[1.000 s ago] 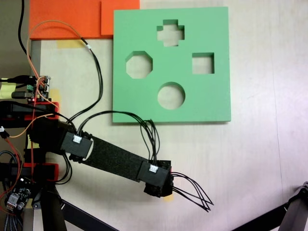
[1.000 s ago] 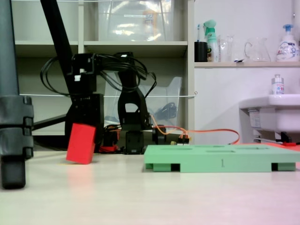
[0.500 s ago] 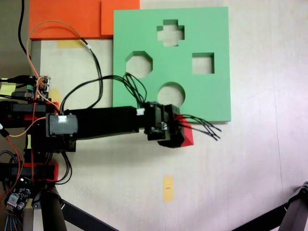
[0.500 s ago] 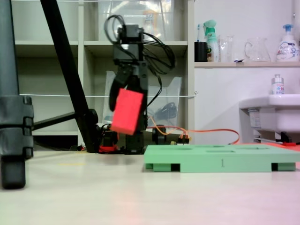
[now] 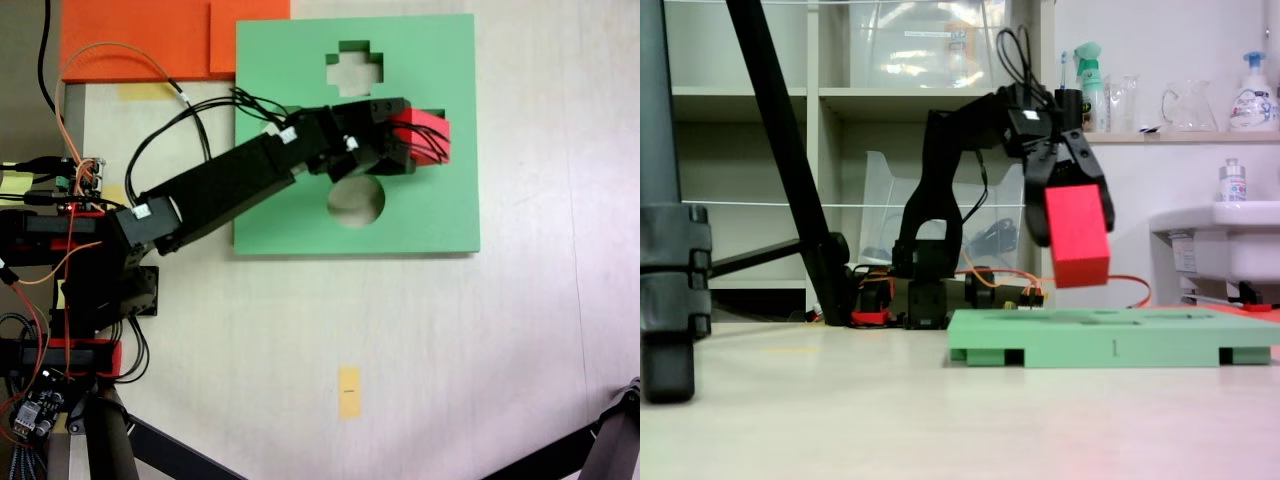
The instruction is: Put the square block into the corresponding hole
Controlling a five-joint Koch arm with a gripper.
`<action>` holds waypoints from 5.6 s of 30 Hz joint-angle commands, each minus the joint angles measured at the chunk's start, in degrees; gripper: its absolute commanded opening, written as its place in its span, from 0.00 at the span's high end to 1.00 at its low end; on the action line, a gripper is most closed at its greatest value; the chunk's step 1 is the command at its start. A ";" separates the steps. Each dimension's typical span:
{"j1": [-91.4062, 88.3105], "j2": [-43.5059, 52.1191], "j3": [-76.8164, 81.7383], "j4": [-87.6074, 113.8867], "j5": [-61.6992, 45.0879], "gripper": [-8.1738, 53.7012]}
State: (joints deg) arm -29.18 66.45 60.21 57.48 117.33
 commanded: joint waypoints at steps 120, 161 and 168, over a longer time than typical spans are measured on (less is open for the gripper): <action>-6.86 -15.47 -17.40 26.54 8.44 0.59; -2.81 -24.08 -25.75 26.54 -8.26 0.31; -2.37 -27.86 -30.94 26.46 -9.49 0.31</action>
State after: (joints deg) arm -31.73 39.90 27.86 82.71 108.46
